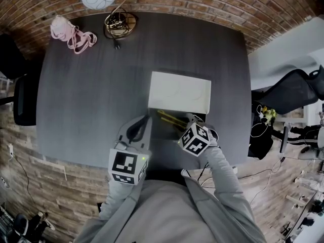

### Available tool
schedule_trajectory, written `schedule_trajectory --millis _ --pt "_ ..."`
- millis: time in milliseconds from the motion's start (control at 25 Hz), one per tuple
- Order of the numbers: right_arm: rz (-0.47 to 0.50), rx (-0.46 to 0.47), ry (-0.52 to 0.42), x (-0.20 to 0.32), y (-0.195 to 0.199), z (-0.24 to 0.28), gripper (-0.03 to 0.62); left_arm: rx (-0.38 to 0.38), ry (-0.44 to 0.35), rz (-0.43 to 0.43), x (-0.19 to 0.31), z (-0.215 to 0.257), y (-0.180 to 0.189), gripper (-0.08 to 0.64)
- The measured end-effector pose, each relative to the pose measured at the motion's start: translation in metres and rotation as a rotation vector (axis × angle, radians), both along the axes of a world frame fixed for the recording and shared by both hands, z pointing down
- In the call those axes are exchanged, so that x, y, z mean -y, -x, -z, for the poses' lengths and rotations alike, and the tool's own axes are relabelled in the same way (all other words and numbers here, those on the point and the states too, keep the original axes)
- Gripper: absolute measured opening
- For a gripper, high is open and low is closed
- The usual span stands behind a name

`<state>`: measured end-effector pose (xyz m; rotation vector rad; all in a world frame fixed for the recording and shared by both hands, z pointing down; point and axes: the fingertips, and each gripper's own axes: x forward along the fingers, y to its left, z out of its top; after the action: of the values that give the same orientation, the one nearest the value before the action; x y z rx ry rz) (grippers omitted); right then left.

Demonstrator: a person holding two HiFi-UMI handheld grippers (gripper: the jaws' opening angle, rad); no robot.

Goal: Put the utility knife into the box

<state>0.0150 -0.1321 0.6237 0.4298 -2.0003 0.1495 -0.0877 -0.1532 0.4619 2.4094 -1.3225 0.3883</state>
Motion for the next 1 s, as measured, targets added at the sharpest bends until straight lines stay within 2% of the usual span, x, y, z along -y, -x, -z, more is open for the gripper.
schedule_trajectory --millis 600,1000 --pt "0.013 -0.020 0.020 -0.0001 0.0005 -0.0050 0.129 -0.003 -0.002 -0.002 0.0016 0.0015 -0.0058 0.020" --pt "-0.015 0.017 0.030 -0.0014 0.0025 -0.0002 0.138 -0.002 -0.011 0.001 0.0026 0.0050 -0.0043 0.020"
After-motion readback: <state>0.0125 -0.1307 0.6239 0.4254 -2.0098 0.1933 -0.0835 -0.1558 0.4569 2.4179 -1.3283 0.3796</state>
